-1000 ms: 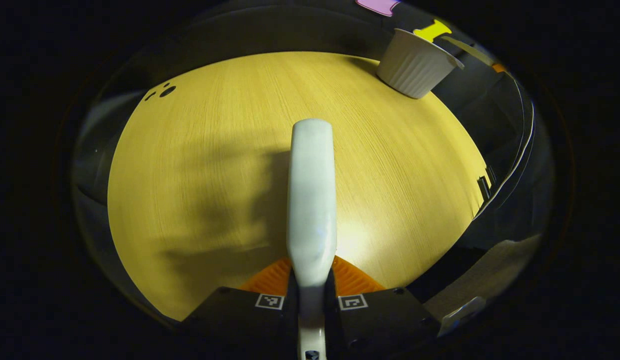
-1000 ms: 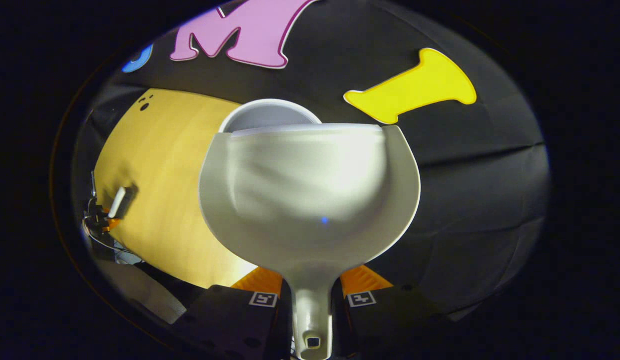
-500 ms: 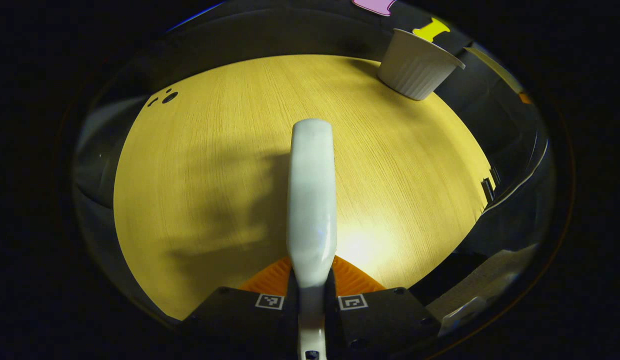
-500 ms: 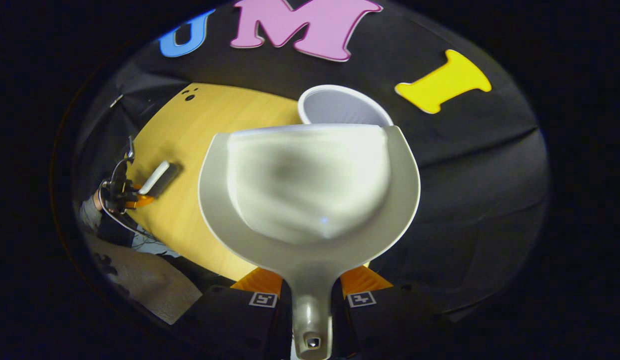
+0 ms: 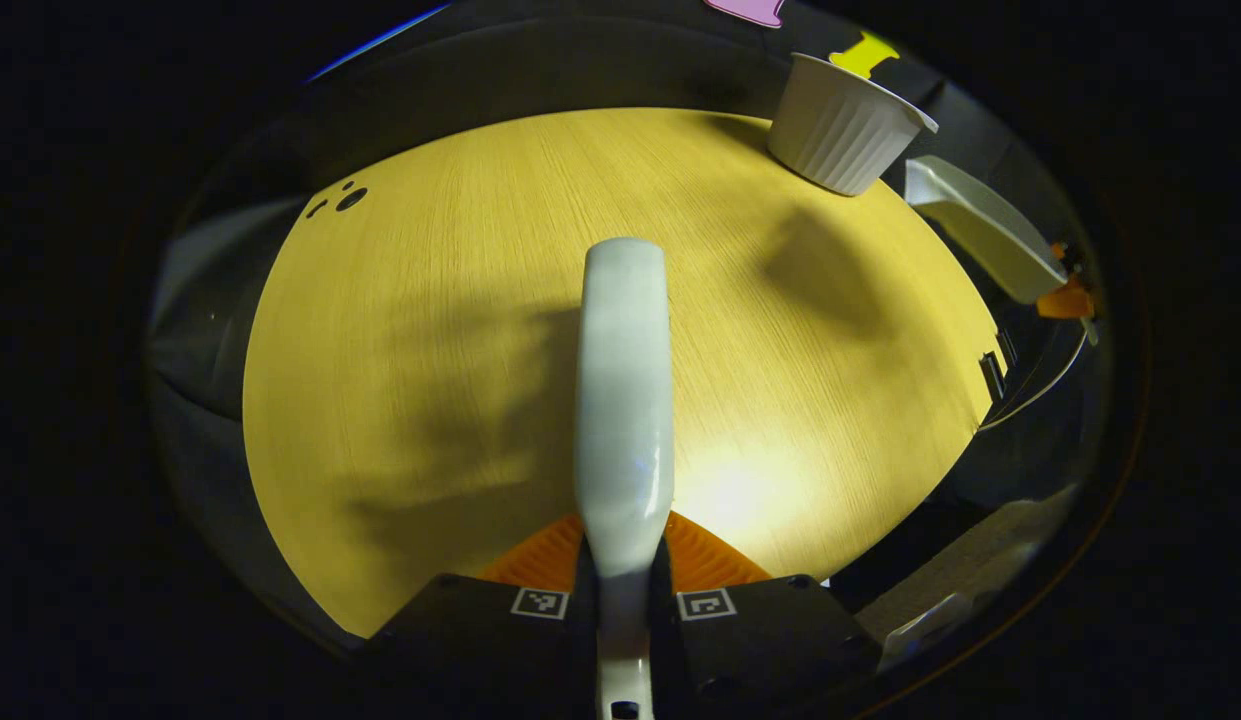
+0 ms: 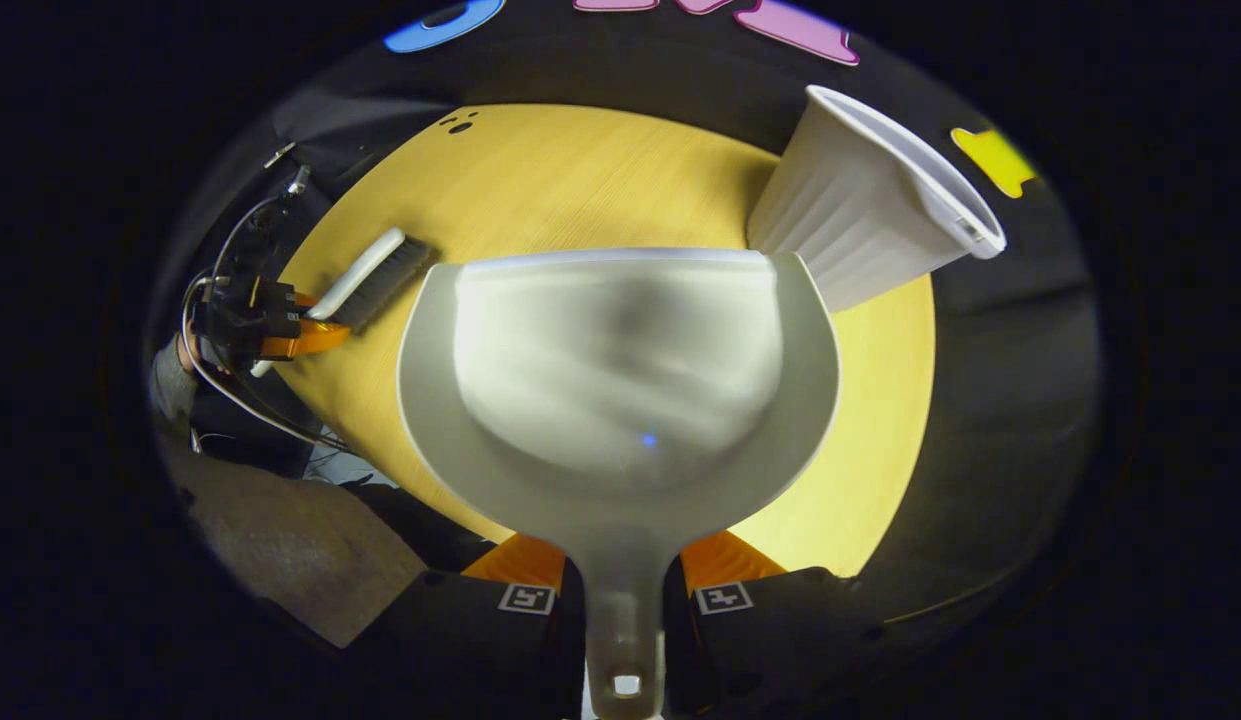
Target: Pick up the small broom and dustpan from the desktop, sweep the trash into the dustpan with the broom, and then empty the trash into the garbage bin.
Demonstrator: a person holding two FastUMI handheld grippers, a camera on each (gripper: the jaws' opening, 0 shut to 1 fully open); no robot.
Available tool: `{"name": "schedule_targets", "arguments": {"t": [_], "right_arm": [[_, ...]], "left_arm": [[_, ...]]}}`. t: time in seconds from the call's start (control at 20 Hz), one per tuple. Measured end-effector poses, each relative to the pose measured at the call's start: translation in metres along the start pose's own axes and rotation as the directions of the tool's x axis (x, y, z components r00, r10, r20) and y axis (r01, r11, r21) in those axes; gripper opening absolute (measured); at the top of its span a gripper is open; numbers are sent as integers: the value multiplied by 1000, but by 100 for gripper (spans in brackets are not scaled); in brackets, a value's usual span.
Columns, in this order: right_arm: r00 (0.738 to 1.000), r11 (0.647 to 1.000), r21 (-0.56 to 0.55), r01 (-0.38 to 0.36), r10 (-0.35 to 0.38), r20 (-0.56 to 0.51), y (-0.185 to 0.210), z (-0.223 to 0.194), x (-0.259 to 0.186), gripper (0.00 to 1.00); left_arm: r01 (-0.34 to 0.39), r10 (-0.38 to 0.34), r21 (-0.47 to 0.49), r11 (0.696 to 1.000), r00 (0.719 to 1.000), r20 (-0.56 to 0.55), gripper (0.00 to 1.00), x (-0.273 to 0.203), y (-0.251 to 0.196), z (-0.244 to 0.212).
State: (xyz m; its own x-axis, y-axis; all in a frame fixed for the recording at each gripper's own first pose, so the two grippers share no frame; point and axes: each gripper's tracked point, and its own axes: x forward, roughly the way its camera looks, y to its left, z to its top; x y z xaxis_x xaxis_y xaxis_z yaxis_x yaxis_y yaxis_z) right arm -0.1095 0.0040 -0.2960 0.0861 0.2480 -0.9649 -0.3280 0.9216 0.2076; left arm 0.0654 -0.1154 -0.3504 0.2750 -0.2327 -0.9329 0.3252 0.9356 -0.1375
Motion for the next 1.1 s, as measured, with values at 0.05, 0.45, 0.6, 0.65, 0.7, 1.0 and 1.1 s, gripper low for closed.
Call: {"name": "schedule_targets", "arguments": {"t": [0.05, 0.45, 0.6, 0.65, 0.7, 1.0, 1.1], "right_arm": [[1000, 1000, 12, -13, 13, 4, 7, -2, 14, 36], [1000, 998, 65, 9, -9, 12, 29, -21, 85, 36], [1000, 999, 53, 9, -10, 12, 30, -29, 102, 36], [1000, 999, 54, 6, -7, 10, 30, -30, 105, 36], [1000, 999, 52, 5, -5, 10, 29, -32, 109, 40], [1000, 998, 58, 9, -11, 26, 32, -34, 121, 36], [999, 998, 54, 12, -14, 30, 33, -34, 125, 34]], "left_arm": [[-1, 1, -7, 1000, 1000, 1, 25, 1, -1, 0], [-50, 50, -4, 999, 999, -9, 25, 2, 3, -2], [-66, 66, -2, 998, 998, -18, 25, 1, 4, -3], [-70, 70, 0, 998, 997, -21, 25, 0, 5, -4], [-73, 73, 3, 997, 997, -24, 25, 0, 5, -4], [-99, 100, 26, 995, 994, -37, 27, -1, 10, -5], [-94, 95, 20, 995, 995, -39, 26, -2, 9, -5]]}}
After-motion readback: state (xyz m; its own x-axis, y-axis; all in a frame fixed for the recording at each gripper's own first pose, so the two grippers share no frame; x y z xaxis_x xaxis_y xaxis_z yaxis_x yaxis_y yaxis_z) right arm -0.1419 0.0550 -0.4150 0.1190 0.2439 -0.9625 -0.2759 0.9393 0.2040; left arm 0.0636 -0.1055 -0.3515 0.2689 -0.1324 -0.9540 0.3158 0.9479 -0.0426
